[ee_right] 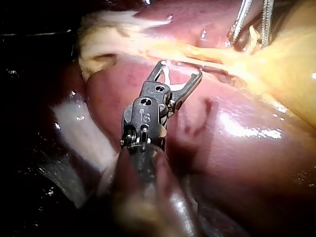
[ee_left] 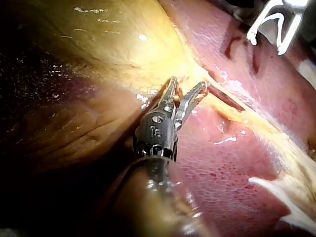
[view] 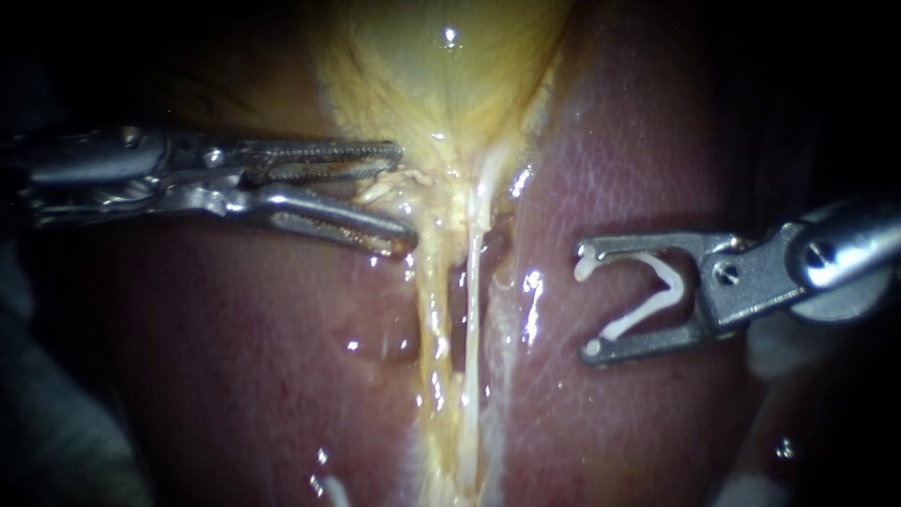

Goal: Grabbing gallbladder

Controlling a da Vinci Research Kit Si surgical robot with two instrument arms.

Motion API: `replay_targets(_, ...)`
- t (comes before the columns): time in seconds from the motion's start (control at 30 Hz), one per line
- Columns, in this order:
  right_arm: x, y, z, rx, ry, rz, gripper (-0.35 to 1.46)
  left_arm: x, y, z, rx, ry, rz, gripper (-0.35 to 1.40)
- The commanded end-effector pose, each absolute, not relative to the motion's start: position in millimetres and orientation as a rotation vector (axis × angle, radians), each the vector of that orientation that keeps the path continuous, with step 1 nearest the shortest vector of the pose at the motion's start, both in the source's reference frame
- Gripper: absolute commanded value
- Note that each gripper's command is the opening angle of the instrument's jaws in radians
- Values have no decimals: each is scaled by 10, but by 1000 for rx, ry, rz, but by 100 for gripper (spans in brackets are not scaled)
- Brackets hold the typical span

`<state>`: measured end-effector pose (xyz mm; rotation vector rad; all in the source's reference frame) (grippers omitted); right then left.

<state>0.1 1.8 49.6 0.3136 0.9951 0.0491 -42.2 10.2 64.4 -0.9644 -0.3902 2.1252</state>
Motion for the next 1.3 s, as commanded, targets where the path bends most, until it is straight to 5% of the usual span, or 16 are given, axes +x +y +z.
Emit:
replay_targets(0.03, 1, 18, 496, 313, 995, 49, 50, -421, 104, 643, -958, -386, 2121, 5)
replay_targets(0.23, 2, 19, 496, 313, 995, 50, 50, -420, 109, 640, -925, -381, 2101, -35)
replay_targets(0.73, 1, 19, 496, 313, 995, 50, 50, -409, 121, 607, -847, -393, 2047, -35)
replay_targets(1.3, 1, 19, 496, 313, 995, 50, 50, -360, 162, 536, -873, -396, 1990, -35)
